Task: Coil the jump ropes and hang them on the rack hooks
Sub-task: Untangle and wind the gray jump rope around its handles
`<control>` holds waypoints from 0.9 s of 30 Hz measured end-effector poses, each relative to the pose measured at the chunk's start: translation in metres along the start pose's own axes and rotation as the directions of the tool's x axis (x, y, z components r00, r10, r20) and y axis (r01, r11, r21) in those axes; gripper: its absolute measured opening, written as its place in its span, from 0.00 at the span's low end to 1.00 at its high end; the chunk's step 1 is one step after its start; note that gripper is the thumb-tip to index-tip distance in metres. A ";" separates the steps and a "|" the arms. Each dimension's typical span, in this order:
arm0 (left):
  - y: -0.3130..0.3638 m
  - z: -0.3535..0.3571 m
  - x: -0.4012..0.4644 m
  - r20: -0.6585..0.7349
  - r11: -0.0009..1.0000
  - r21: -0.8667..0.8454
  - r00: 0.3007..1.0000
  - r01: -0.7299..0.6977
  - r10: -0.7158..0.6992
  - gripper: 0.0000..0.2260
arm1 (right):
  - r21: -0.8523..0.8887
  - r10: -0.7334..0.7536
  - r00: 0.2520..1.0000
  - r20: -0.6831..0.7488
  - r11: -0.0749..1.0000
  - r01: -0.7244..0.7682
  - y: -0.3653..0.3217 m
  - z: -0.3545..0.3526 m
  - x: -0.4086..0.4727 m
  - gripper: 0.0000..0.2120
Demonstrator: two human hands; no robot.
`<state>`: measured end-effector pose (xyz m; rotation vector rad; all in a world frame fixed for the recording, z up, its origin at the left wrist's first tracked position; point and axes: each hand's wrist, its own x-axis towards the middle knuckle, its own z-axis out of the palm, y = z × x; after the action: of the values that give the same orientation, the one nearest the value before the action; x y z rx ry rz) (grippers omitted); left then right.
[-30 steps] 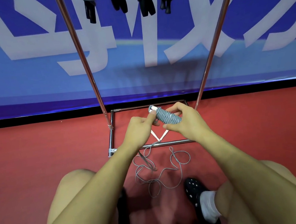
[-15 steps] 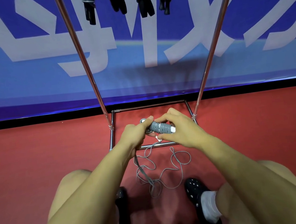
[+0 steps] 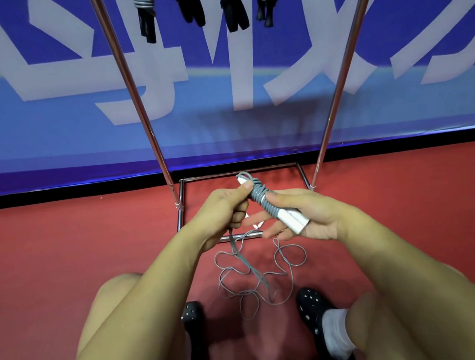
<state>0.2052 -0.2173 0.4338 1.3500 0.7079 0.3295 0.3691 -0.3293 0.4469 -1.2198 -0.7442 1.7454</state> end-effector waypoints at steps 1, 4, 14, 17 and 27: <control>0.000 0.000 0.000 0.007 1.000 0.001 1.000 -0.001 0.001 0.26 | -0.018 -0.031 0.999 -0.025 0.999 0.031 0.000 0.000 0.000 0.20; -0.001 -0.001 0.000 -0.010 0.999 0.038 1.000 0.006 -0.006 0.19 | -0.089 -0.113 0.990 -0.080 0.990 0.106 0.004 0.000 0.005 0.18; -0.016 -0.001 0.012 -0.142 1.000 0.011 0.990 -0.008 0.009 0.11 | -0.027 -0.290 0.936 -0.199 0.956 0.291 0.001 -0.004 0.012 0.14; -0.023 -0.002 0.016 -0.194 0.995 0.068 0.977 -0.070 0.082 0.08 | 0.037 -0.306 0.925 -0.226 0.946 0.322 -0.002 -0.006 0.010 0.16; -0.021 0.012 0.023 -0.238 0.949 -0.308 0.971 -0.067 -0.008 0.12 | 0.062 -0.350 0.923 -0.158 0.930 0.363 0.002 -0.005 0.010 0.19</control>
<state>0.2262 -0.2178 0.4079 1.0266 0.7955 0.6098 0.3722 -0.3211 0.4394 -1.0604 -0.7404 1.3613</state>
